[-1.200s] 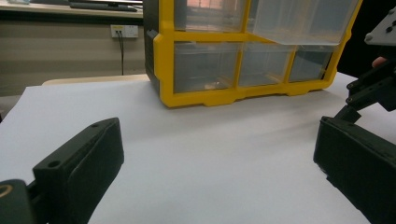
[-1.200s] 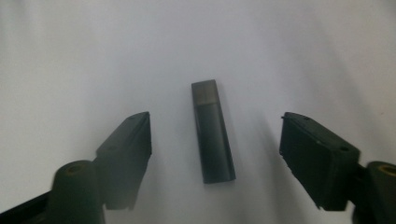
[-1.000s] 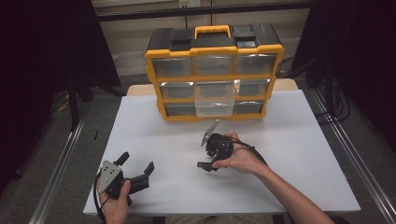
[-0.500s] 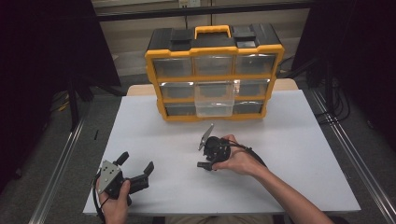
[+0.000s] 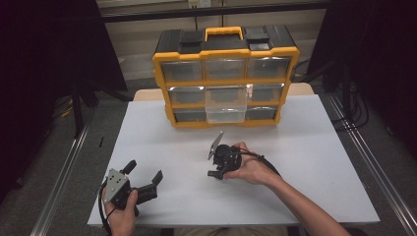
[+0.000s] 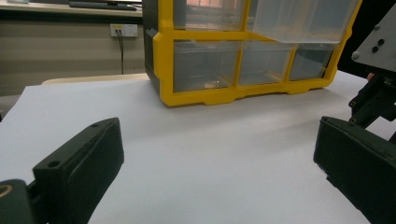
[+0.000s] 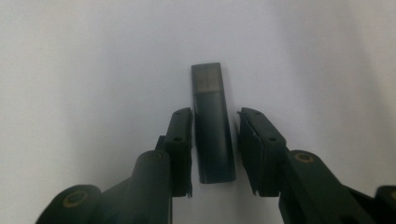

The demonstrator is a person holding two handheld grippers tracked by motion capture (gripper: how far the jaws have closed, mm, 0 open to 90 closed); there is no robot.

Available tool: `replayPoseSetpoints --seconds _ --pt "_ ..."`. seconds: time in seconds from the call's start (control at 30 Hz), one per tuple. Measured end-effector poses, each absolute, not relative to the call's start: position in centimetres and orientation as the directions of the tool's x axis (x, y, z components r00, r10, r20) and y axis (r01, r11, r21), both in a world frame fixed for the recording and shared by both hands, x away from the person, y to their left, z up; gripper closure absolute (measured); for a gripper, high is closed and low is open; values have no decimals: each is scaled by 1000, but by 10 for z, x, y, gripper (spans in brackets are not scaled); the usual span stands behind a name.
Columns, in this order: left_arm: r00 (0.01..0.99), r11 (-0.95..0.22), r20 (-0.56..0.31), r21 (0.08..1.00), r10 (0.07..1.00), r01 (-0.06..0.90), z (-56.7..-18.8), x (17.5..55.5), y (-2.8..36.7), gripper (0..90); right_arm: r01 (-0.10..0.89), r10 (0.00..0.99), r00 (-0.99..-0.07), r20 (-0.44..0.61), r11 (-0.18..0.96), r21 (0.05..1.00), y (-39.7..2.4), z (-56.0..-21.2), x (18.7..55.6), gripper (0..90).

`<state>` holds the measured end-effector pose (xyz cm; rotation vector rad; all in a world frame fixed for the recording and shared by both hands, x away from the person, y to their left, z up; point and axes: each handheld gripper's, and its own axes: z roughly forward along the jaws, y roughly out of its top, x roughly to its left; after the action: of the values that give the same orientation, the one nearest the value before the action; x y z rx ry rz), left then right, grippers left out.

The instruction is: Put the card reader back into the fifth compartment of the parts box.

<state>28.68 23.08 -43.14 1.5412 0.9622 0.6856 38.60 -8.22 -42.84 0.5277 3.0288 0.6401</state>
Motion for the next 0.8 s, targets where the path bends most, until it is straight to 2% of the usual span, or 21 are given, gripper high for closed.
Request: replayPoseSetpoints --seconds 0.27,0.8 --pt "496 -34 -75 978 865 208 -431 287 232 18 329 324 -943 78 862 386 -81 -428 387 737" --pt "494 -35 -74 977 867 209 -432 288 233 19 354 344 -933 103 832 427 -88 -428 387 740"
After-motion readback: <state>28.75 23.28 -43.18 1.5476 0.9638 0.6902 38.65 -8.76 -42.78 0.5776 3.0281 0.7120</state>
